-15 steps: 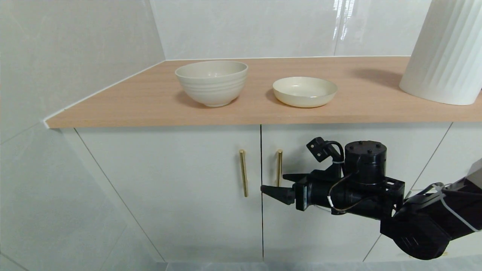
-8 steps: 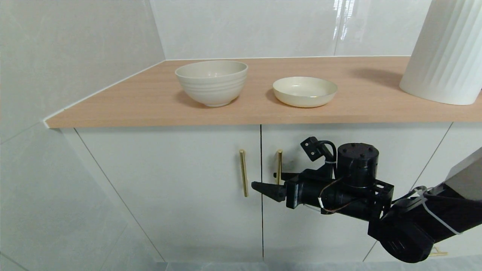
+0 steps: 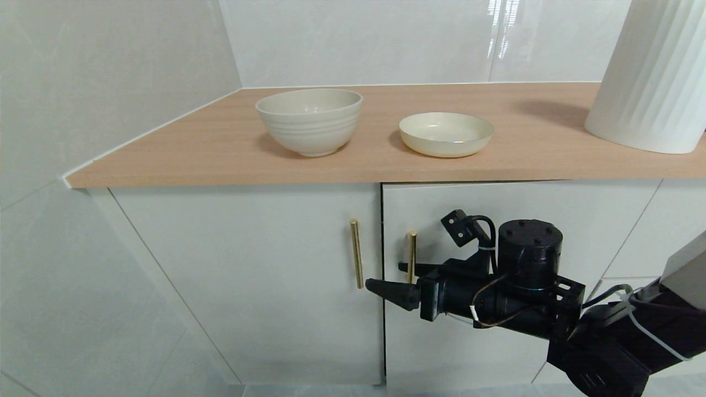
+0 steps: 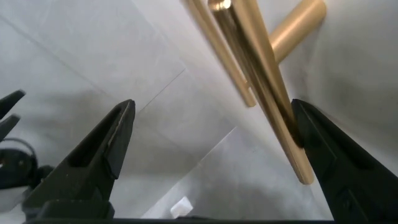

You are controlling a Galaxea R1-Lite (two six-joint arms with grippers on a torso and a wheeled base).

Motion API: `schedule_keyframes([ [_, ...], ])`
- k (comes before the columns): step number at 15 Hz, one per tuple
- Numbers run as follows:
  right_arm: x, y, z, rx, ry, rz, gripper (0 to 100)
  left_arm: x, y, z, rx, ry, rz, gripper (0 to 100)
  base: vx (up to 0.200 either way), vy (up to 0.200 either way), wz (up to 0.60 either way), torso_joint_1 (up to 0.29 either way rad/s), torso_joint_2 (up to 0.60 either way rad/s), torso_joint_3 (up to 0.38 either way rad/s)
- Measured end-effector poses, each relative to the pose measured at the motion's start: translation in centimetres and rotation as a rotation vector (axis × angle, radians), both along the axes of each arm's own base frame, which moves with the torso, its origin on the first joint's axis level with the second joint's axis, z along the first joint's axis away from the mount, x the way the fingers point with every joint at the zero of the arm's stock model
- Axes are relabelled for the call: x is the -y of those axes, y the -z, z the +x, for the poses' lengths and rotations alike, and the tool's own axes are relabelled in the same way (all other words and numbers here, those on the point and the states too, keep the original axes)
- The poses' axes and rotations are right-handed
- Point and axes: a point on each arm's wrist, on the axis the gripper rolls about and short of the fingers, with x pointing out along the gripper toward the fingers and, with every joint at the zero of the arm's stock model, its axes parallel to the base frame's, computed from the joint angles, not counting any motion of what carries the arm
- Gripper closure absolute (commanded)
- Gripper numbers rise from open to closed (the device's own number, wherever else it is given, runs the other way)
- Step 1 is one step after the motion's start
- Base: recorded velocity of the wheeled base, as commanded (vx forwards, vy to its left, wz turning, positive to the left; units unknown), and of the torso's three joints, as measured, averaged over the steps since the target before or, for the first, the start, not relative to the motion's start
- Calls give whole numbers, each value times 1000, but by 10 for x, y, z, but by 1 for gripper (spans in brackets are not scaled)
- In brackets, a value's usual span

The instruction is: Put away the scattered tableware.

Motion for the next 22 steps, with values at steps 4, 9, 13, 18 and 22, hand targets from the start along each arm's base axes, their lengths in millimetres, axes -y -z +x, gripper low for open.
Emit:
schedule_keyframes([
  [4,7,-4,-18,-14,-57,-4,0,0,0,0,0,1,1,0,0,0,0,0,0,0],
  [9,17,-2,-34,-36,-124,-10,0,0,0,0,2,17,105,0,0,0,0,0,0,0],
  [13,26,-6,-47,-34,-167,-1,0,2,-42,-12,82,91,111,0,0,0,0,0,0,0],
  [18,31,-6,-56,-28,-184,0,0,6,-100,16,-60,292,68,0,0,0,0,0,0,0],
  [22,34,-4,-63,-24,-195,0,0,12,-121,83,-235,485,6,0,0,0,0,0,0,0],
])
